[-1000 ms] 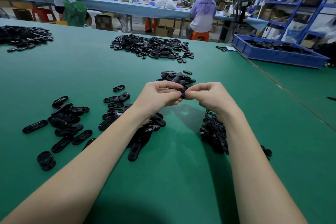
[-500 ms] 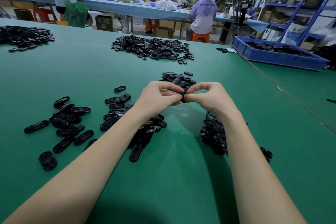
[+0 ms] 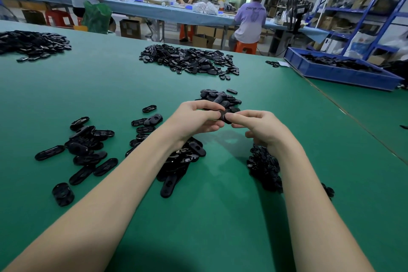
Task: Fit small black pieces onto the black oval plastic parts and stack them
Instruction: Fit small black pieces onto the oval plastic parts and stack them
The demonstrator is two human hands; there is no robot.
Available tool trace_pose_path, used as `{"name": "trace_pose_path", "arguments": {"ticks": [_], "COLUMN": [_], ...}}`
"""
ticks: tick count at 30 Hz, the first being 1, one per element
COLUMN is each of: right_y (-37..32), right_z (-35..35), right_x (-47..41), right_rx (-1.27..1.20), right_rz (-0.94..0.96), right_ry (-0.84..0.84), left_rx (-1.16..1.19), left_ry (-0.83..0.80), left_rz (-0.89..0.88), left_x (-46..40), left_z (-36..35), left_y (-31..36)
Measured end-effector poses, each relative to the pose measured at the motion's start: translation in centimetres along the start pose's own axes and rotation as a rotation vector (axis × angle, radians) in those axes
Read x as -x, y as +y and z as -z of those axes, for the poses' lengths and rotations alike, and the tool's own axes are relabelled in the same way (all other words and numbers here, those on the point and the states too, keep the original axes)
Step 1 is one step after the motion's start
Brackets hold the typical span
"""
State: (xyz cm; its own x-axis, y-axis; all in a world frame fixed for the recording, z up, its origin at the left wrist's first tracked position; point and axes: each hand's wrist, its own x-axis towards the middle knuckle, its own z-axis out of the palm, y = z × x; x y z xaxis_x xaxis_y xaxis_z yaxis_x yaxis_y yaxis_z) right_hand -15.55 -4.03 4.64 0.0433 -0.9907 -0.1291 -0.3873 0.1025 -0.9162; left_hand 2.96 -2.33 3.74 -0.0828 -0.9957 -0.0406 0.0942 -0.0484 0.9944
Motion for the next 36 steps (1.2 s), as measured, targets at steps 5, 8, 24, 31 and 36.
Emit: {"name": "trace_pose_path", "arguments": {"ticks": [5, 8, 24, 31, 36], "right_y": [0.4, 0.2, 1.0, 1.0, 1.0], "right_z": [-0.2, -0.4, -0.9, -0.9, -0.9], "right_x": [0.0, -0.1, -1.3, -1.4, -1.2], "right_rx": [-0.07, -0.024, 0.06, 0.093, 0.036], "right_rz": [0.041, 0.073, 0.14, 0.154, 0.3], "right_ry": [-0.086, -0.093, -0.02, 0.028, 0.013], "left_rx": [0.041, 0.019, -0.191, -0.286, -0.123], "left_ry": [-0.008, 0.036, 0.092, 0.179, 0.172], "left_rz": [0.041, 0.058, -0.022, -0.049, -0.065], "left_x": [-0.3, -0.5, -0.2, -0.5, -0.6], "left_z": [-0.1, -0.1, -0.5, -1.4, -0.5], "left_y": [-0.6, -1.1, -1.3, -1.7, -1.5]}}
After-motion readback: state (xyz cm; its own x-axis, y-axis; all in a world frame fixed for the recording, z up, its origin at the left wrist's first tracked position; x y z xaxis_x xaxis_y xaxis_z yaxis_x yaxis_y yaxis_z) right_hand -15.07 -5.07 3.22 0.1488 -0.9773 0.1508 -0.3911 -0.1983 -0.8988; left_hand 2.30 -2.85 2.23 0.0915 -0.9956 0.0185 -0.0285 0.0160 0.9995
